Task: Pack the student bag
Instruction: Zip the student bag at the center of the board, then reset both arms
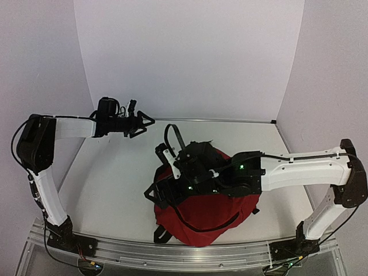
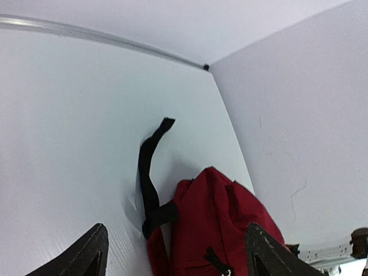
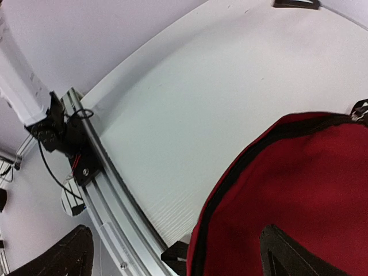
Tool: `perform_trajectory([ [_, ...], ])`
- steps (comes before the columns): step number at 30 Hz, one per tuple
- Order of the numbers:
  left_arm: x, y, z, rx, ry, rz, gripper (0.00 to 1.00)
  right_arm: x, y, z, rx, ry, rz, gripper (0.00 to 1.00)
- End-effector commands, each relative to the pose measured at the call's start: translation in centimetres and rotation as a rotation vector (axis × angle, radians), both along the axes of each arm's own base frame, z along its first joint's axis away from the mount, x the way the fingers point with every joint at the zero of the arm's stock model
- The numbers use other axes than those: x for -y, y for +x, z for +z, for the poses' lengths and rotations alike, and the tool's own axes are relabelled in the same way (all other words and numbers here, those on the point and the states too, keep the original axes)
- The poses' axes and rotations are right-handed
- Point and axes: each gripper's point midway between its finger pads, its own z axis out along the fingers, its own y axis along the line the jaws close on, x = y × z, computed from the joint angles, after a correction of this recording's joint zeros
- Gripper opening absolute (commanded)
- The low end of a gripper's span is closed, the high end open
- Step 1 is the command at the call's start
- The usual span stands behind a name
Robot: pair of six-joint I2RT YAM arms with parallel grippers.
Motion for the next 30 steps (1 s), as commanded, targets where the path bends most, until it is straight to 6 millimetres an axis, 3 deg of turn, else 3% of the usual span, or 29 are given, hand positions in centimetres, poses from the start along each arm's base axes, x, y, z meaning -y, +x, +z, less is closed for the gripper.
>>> perform_trajectory([
  [1,-3.7,-1.1,3.7,0.092,0.130,0.110,0.85,1.9,7.8,5.1,0.094,0.081,-0.196,0.98],
  [5,-8.2,-1.3,2.9,0.032,0.197,0.230,0.89,4.5,14.6,6.1,0.150,0.066,-0.338,0.98],
  [9,-13.5,-1.5,2.6,0.000,0.233,0.378,0.94,9.5,21.5,5.9,0.155,0.051,-0.492,0.98],
  [13,-19.2,-2.0,2.6,-0.027,0.233,0.531,0.96,17.2,27.2,3.7,0.124,0.002,-0.667,0.98],
  [14,-21.0,-2.3,2.7,-0.031,0.229,0.579,0.96,20.1,28.5,3.1,0.110,-0.007,-0.722,0.98],
  [16,-24.1,-3.1,3.1,-0.026,0.227,0.660,0.98,24.7,29.8,2.1,0.087,-0.018,-0.805,0.98],
  [20,-28.4,-5.1,4.8,0.042,0.254,0.797,1.00,33.1,30.4,2.3,0.111,-0.020,-0.961,0.98],
  [24,-30.6,-7.3,6.9,0.167,0.327,0.918,1.00,39.3,29.0,5.5,0.235,0.064,-1.099,0.98],
  [26,-31.5,-8.7,8.2,0.255,0.359,0.978,1.00,41.6,27.9,7.0,0.319,0.104,-1.162,0.98],
  [30,-33.0,-11.0,9.2,0.367,0.423,1.079,1.00,43.6,25.0,8.8,0.523,0.218,-1.217,0.98],
])
